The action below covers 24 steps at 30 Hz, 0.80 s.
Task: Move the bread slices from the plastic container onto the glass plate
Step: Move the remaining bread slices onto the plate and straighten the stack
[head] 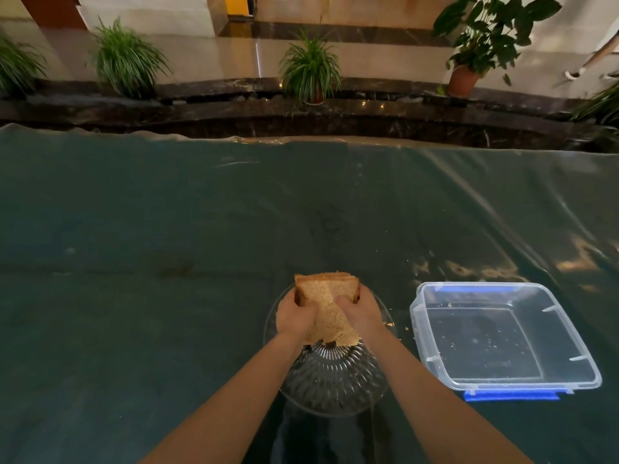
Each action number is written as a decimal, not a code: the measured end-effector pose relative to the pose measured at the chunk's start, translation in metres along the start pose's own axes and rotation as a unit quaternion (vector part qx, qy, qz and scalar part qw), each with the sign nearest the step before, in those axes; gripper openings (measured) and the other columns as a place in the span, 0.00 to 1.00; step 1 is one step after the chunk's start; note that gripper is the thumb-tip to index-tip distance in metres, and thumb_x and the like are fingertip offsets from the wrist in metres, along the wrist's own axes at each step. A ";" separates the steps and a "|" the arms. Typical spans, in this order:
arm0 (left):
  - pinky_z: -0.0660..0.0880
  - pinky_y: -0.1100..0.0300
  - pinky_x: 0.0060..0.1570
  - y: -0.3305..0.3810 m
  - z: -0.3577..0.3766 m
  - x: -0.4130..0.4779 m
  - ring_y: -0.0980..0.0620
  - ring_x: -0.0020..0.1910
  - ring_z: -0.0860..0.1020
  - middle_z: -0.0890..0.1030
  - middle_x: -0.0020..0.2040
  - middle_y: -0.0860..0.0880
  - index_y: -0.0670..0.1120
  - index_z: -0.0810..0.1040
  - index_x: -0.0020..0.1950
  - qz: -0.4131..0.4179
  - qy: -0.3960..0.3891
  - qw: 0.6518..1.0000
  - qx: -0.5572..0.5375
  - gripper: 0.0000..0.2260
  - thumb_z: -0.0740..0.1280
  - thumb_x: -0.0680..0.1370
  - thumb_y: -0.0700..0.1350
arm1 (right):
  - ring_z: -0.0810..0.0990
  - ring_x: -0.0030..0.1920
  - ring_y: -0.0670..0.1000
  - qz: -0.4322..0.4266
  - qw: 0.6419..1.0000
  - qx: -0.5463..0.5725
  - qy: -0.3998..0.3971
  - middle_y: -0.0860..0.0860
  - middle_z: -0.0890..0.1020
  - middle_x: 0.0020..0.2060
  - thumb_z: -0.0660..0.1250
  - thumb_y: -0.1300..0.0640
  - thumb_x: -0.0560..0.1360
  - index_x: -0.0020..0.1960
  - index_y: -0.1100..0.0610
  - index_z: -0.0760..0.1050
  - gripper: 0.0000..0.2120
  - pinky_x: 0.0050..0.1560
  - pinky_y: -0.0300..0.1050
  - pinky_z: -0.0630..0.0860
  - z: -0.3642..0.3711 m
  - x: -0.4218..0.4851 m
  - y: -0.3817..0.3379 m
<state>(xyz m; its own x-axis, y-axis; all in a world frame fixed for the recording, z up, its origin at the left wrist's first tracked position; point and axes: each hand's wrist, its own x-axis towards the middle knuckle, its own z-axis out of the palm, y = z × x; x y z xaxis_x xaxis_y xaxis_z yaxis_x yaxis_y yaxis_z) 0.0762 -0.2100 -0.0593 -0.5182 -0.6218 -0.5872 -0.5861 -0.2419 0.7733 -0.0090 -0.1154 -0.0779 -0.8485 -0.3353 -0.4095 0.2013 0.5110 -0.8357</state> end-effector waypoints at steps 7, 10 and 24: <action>0.76 0.48 0.63 0.014 0.001 0.008 0.45 0.63 0.77 0.77 0.66 0.45 0.46 0.70 0.71 0.034 -0.005 0.999 0.035 0.23 0.63 0.76 0.41 | 0.78 0.57 0.58 0.003 0.999 -0.032 0.009 0.59 0.78 0.59 0.68 0.58 0.73 0.64 0.63 0.70 0.22 0.57 0.54 0.76 -0.001 0.011 -0.010; 0.76 0.52 0.62 0.015 0.000 0.011 0.45 0.64 0.76 0.77 0.66 0.45 0.45 0.69 0.72 0.028 -0.006 0.998 0.060 0.22 0.63 0.77 0.42 | 0.77 0.60 0.58 0.008 0.999 -0.044 0.006 0.58 0.77 0.61 0.68 0.55 0.73 0.66 0.62 0.68 0.24 0.59 0.52 0.75 -0.002 0.013 -0.010; 0.76 0.43 0.61 0.008 0.006 0.002 0.39 0.60 0.78 0.77 0.63 0.39 0.43 0.75 0.67 0.047 0.049 0.993 0.094 0.19 0.61 0.77 0.41 | 0.73 0.42 0.52 -0.021 0.993 -0.097 0.065 0.55 0.74 0.42 0.70 0.55 0.71 0.46 0.58 0.68 0.11 0.35 0.39 0.67 0.006 0.000 0.002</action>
<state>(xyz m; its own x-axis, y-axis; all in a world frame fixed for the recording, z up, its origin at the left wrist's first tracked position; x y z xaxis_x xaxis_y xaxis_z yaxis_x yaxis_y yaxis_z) 0.0669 -0.2090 -0.0557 -0.5185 -0.7068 -0.4812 -0.6487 -0.0415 0.7599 -0.0056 -0.1189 -0.0811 -0.9124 -0.2609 -0.3154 0.0781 0.6454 -0.7598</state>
